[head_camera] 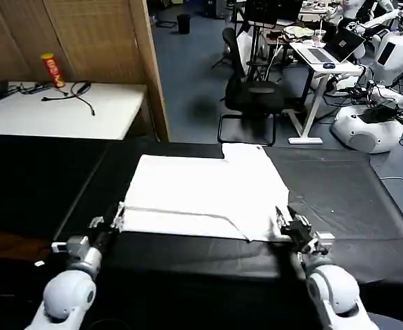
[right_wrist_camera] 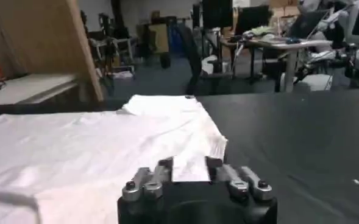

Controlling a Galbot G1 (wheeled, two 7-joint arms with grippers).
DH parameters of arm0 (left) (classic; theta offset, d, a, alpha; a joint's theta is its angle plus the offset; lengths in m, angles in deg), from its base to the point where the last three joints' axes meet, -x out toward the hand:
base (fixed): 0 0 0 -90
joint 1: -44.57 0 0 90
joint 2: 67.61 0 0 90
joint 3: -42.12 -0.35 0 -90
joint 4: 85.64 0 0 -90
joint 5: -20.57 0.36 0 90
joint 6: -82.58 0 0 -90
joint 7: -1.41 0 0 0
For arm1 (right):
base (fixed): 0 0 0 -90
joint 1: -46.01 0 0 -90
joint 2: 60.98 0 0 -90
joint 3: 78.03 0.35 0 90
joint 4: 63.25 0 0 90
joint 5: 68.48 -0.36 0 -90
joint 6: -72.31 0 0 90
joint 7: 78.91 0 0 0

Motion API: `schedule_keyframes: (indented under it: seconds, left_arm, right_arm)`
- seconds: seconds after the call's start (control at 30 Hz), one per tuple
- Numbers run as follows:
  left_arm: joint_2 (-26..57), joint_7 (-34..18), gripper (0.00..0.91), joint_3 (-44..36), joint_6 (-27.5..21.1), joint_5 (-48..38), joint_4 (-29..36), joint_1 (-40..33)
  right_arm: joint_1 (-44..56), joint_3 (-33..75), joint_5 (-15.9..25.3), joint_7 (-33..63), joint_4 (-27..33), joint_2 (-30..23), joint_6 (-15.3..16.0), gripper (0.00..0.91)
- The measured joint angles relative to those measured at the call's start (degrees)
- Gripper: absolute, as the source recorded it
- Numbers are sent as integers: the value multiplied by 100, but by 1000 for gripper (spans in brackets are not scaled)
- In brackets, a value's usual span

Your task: Fold and organize the clothes.

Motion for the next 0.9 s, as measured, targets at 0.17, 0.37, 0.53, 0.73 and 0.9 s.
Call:
schedule_keyframes:
  seconds: [0.17,0.37,0.53,0.73,0.9]
  left_arm:
    - [83,63,878,67,-136,-392,115,244]
    - [86,78,10,130,-153,-611,8,292]
    - [87,60,0,164,-149,-687,-60,308]
    - [101,40,0,169,-162,-682,-14,365]
    - [161,-113,0,199,-264,-614,163,505]
  right_arm:
    - [402,58,1,-3,-59,-30,-26,663]
    - [509,60,66,-4,-18,-81,-77,146]
    - [558,26,131,1,-9,-94,-77,68]
    - [667,22,138,140,-131,-89,-22,39]
    - [919,97,139,337,-519,-21,293,39]
